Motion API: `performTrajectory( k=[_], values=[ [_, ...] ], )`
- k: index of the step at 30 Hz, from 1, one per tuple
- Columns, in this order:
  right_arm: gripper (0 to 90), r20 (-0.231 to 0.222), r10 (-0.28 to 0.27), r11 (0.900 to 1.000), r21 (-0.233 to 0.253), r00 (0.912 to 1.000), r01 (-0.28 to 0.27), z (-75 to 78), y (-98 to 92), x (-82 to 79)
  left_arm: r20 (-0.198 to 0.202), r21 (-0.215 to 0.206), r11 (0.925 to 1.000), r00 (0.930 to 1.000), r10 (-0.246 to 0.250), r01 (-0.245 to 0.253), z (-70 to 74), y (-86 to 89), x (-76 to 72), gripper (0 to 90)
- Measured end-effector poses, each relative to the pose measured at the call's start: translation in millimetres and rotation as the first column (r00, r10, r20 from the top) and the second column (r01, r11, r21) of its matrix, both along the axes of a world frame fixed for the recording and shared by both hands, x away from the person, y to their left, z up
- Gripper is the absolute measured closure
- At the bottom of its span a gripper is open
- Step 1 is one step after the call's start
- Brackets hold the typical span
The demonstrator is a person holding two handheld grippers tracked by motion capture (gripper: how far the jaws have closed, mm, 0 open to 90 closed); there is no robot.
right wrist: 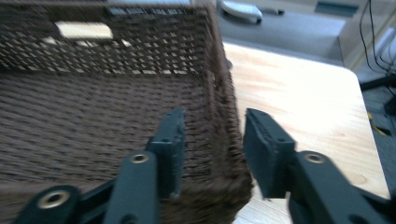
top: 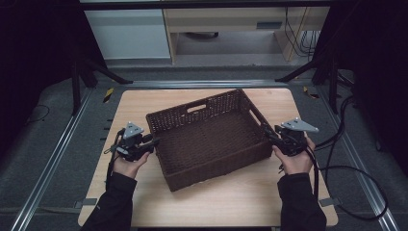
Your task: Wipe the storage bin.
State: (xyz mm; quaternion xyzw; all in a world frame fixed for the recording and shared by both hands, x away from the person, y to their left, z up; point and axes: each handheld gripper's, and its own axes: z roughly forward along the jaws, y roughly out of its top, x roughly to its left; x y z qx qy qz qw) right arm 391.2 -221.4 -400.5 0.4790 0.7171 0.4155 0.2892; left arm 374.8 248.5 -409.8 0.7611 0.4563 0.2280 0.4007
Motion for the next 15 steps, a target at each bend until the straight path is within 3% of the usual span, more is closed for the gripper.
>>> performTrajectory(
  k=[8, 15],
  values=[
    [40.9, -0.004, 0.007, 0.999, 0.031, 1.0000, -0.007, -0.1, 6.8, -13.5, 0.019, -0.024, 0.9994, 0.9995, -0.024, 0.024, -1.0, -2.2, -18.8, 62.8],
    [38.1, -0.022, 0.008, 0.998, 0.054, 0.9997, -0.007, -4.2, 19.5, -13.6, 0.022, -0.022, 0.9994, 0.9994, -0.028, 0.028, -0.8, -3.9, -23.6, 62.6]
  ],
)
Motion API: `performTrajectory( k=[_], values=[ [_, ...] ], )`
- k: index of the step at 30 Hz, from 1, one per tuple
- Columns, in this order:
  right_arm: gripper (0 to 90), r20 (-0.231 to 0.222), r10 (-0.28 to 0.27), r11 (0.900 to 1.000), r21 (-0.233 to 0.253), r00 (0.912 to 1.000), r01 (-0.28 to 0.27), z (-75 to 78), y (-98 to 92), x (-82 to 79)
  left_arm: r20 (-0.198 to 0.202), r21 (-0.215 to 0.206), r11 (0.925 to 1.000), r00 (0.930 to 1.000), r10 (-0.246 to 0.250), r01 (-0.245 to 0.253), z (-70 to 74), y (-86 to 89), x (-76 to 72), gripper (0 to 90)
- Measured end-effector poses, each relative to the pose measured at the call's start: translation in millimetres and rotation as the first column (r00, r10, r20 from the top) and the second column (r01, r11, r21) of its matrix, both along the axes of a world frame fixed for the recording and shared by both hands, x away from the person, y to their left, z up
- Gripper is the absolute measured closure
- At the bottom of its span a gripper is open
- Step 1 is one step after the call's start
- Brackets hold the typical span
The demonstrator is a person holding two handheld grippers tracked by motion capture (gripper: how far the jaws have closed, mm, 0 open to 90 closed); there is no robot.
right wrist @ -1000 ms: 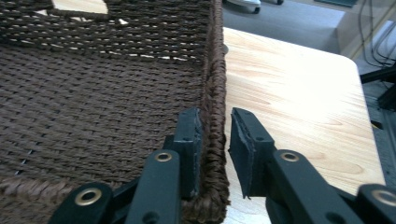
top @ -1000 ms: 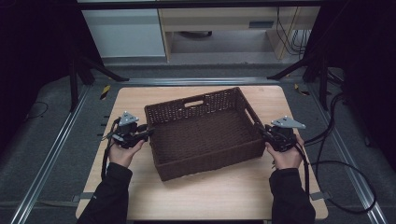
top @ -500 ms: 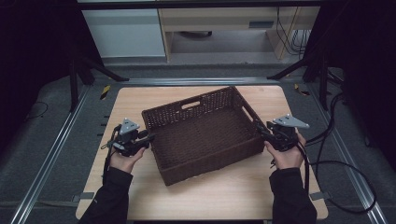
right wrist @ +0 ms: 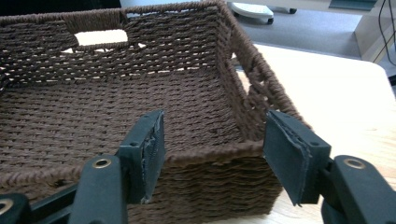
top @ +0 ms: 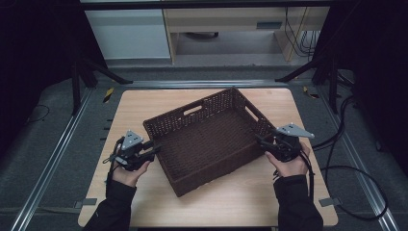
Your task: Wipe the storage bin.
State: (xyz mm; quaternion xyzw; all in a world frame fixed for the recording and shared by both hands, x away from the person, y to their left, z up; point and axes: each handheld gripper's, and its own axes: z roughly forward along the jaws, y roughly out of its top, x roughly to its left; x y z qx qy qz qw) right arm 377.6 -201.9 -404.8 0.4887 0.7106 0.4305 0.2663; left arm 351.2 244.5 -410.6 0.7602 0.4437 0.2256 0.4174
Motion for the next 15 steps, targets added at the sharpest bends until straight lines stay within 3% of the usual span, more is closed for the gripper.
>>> performTrajectory(
  k=[7, 11, 15],
  values=[
    [38.5, -0.012, -0.017, 1.000, -0.010, 0.9998, 0.017, -7.9, 6.8, 3.3, -0.003, 0.004, 0.9997, 0.9997, -0.024, 0.024, 6.4, 6.2, 2.8, 58.9],
    [40.6, 0.003, -0.033, 0.999, -0.009, 0.9995, 0.033, -11.0, 6.7, 4.5, 0.007, -0.033, 0.9994, 0.9999, 0.011, -0.011, 8.3, 18.2, 8.5, 52.6],
    [40.6, 0.012, -0.045, 0.999, 0.003, 0.9989, 0.045, -14.0, 5.2, 10.4, -0.012, -0.059, 0.9983, 0.9999, 0.001, -0.002, 1.2, 21.2, 13.1, 51.4]
  ],
)
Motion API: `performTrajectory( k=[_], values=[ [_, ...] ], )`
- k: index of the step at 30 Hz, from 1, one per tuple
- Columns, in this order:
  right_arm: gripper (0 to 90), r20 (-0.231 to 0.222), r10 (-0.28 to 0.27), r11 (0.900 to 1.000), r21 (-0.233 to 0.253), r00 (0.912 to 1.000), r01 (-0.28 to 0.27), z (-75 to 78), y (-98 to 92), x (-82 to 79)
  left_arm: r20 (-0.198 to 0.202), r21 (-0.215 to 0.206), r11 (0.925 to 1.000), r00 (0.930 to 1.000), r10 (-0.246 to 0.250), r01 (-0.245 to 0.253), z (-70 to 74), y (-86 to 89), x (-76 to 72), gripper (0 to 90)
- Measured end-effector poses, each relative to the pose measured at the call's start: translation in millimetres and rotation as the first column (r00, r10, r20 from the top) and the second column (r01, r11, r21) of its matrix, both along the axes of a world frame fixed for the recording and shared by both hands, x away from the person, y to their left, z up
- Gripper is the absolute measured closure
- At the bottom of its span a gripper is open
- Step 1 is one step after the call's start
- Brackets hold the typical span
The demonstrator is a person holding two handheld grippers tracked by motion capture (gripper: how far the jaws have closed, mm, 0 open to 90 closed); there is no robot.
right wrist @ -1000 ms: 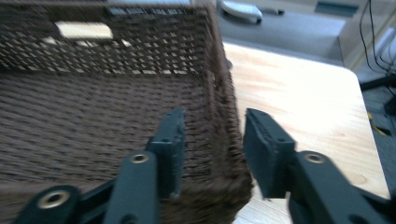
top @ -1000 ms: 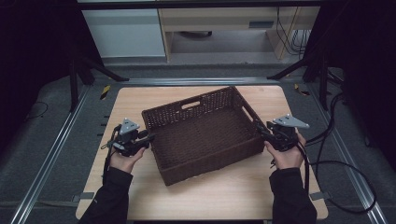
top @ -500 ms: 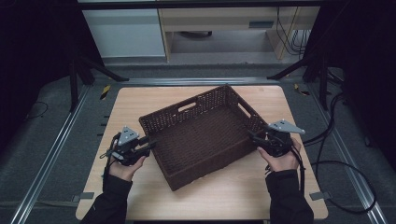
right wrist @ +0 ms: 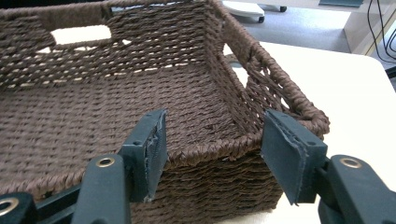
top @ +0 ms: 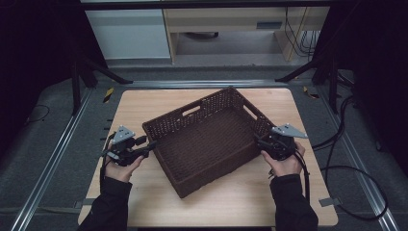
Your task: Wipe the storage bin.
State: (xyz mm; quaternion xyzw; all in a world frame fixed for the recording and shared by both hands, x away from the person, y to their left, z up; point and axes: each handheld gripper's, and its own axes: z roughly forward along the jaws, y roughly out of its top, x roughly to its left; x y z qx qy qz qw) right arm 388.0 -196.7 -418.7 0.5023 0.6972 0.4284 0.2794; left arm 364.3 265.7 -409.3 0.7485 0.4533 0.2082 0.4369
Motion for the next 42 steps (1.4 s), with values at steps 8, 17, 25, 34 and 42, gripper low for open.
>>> performTrajectory(
  k=[8, 17, 25, 34, 42],
  values=[
    [38.7, -0.006, 0.007, 1.000, 0.005, 1.0000, -0.007, 1.5, 2.9, 2.5, 0.044, 0.033, 0.9995, 0.9990, 0.001, -0.002, 6.9, 2.6, -0.4, 47.8],
    [41.1, 0.026, -0.010, 1.000, 0.020, 0.9996, 0.009, -5.5, 1.7, 8.8, 0.064, 0.048, 0.9981, 0.9973, 0.036, -0.039, 8.7, 16.8, 23.8, 43.2],
    [41.1, 0.043, 0.000, 1.000, 0.009, 0.9991, 0.000, -0.6, 5.2, 7.6, 0.031, 0.058, 0.9981, 0.9994, 0.016, -0.017, -4.6, 22.2, 36.1, 45.5],
    [36.8, 0.015, 0.017, 1.000, 0.007, 0.9998, -0.017, -4.2, 16.9, 4.8, 0.046, 0.080, 0.9966, 0.9989, 0.012, -0.016, -2.5, 18.4, 24.9, 46.0],
    [37.8, 0.030, 0.008, 1.000, 0.026, 0.9995, -0.009, -8.9, 11.6, 12.1, 0.026, 0.047, 0.9988, 0.9996, 0.015, -0.016, -2.2, 27.6, 33.0, 50.2]
  ],
)
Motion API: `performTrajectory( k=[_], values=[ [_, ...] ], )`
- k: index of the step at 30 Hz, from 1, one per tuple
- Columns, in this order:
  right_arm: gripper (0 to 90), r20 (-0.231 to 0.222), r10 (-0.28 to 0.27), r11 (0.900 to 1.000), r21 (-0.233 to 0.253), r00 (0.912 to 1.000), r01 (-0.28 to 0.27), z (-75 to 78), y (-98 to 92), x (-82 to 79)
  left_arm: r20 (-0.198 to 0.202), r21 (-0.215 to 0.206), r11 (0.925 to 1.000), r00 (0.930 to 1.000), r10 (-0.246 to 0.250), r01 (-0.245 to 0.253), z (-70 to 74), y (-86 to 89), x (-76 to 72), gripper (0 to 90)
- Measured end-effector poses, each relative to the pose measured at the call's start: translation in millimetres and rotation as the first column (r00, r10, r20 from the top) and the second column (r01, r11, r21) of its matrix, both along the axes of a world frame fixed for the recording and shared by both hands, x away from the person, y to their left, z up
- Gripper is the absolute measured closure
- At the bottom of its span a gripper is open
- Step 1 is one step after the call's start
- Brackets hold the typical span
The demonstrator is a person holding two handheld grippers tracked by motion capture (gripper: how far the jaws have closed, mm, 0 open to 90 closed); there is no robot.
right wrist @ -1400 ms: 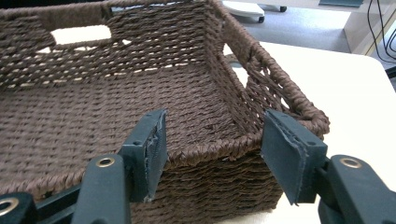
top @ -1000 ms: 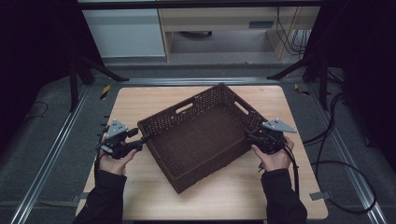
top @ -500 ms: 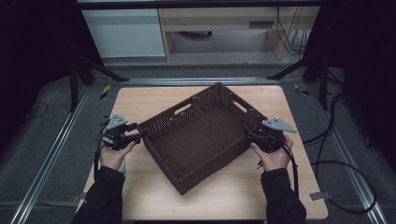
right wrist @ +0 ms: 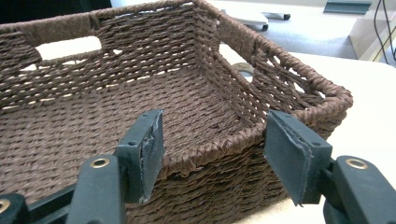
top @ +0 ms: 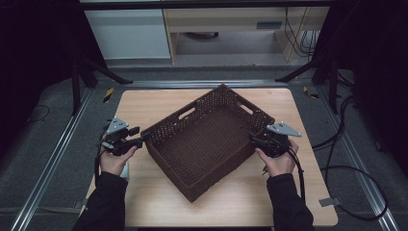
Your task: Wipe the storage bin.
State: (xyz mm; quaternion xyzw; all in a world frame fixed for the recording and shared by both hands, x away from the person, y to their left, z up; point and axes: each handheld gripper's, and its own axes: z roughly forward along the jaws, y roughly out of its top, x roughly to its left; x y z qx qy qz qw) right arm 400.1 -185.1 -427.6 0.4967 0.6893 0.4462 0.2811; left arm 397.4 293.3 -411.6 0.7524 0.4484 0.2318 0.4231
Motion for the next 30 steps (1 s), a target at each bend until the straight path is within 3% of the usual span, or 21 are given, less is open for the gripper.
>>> performTrajectory(
  k=[2, 7, 15, 22, 27, 30],
  values=[
    [37.0, -0.002, 0.001, 1.000, 0.014, 1.0000, -0.001, -0.7, -1.1, 2.2, -0.014, -0.028, 0.9993, 0.9996, -0.024, 0.024, -3.3, -0.4, 0.8, 53.9],
    [37.2, 0.013, 0.002, 1.000, -0.011, 0.9999, -0.002, 4.9, -1.2, -2.0, -0.012, -0.002, 0.9998, 0.9998, -0.018, 0.018, -2.2, -4.0, -5.9, 54.1],
    [38.1, -0.007, 0.048, 0.999, 0.000, 0.9988, -0.048, 6.5, 9.6, -9.8, -0.011, -0.033, 0.9982, 0.9986, -0.051, 0.051, -2.0, -4.4, -31.8, 53.4],
    [44.7, -0.021, 0.078, 0.996, 0.035, 0.9967, -0.078, -0.3, 10.6, -3.3, 0.003, -0.014, 0.9988, 0.9989, -0.048, 0.048, 1.6, -4.4, -26.3, 54.6],
    [45.1, -0.006, 0.062, 0.998, 0.007, 0.9981, -0.062, -1.0, 11.1, 2.5, -0.034, -0.037, 0.9975, 0.9975, -0.062, 0.060, -2.5, -2.1, -23.1, 65.3],
    [44.3, -0.002, 0.055, 0.998, -0.021, 0.9985, -0.055, 1.3, 13.9, 1.2, -0.031, -0.015, 0.9978, 0.9974, -0.066, 0.065, -1.6, -6.3, -26.5, 72.8]
  ],
)
